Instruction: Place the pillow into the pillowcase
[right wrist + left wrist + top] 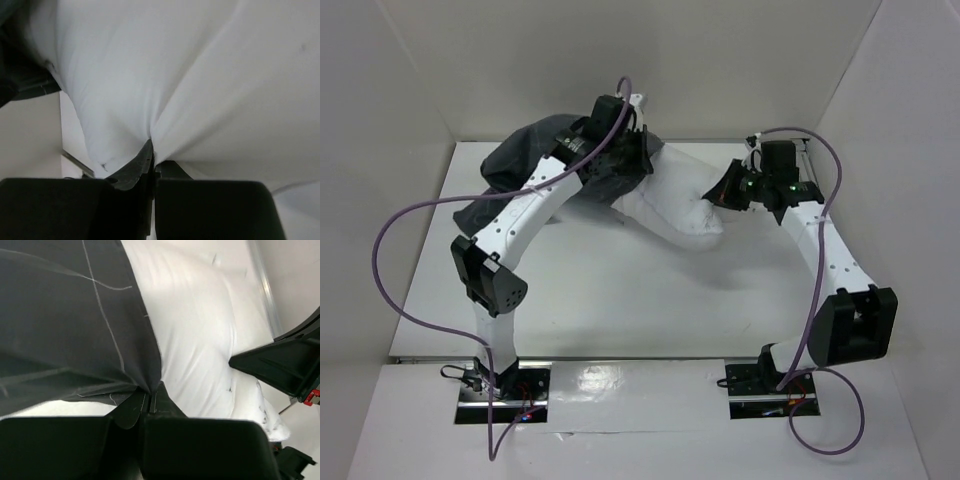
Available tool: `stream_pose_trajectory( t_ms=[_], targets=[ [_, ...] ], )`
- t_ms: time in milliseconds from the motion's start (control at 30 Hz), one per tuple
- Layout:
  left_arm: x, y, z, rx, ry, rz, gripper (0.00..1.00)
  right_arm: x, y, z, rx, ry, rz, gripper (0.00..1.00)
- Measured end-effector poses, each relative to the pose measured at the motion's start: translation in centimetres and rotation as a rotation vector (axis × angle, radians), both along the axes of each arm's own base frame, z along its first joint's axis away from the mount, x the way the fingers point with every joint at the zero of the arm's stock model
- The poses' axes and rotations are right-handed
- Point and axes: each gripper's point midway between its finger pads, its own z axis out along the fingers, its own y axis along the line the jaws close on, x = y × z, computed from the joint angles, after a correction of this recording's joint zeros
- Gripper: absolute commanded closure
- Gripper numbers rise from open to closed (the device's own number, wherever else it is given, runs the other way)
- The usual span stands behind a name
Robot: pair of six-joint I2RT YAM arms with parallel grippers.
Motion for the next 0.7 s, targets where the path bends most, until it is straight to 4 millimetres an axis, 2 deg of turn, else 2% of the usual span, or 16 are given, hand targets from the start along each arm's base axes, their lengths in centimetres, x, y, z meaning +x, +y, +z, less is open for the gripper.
stream_pose_trajectory(
  t_ms=[100,167,367,500,567,633,700],
  targets=[
    [-0.6,0.0,3.0,-0.029,-0.062,-0.017,1.0,-0.1,-0.3,3.0,-0.044,-0.056,0.036,1.0],
    [-2.3,-0.2,4.8,-0.034,-0.097,-0.044,1.0,-1.1,-0.6,4.3,-0.075,-0.074,0.055,1.0],
    [-11.1,-2.1,9.3,-0.07,-0.11,-0.2,1.0,-6.7,-2.2,5.9,-0.166,-0.06,0.083,1.0],
    [-14.9,-2.2,13.4,-0.173,-0.117,-0.283,1.0,-10.2,-2.6,6.0,-0.183,-0.013,0.106,1.0],
    [-15.8,-1.8,15.0,-0.237,-0.108,-0.312,1.0,-11.8,-2.5,5.6,-0.176,0.039,0.127,1.0],
    [-16.0,-1.0,16.2,-0.304,-0.085,-0.331,1.0,-13.0,-2.2,5.0,-0.162,0.095,0.152,1.0],
    [-14.4,0.2,16.8,-0.36,-0.063,-0.317,1.0,-13.5,-1.7,4.4,-0.142,0.139,0.176,1.0]
  ],
)
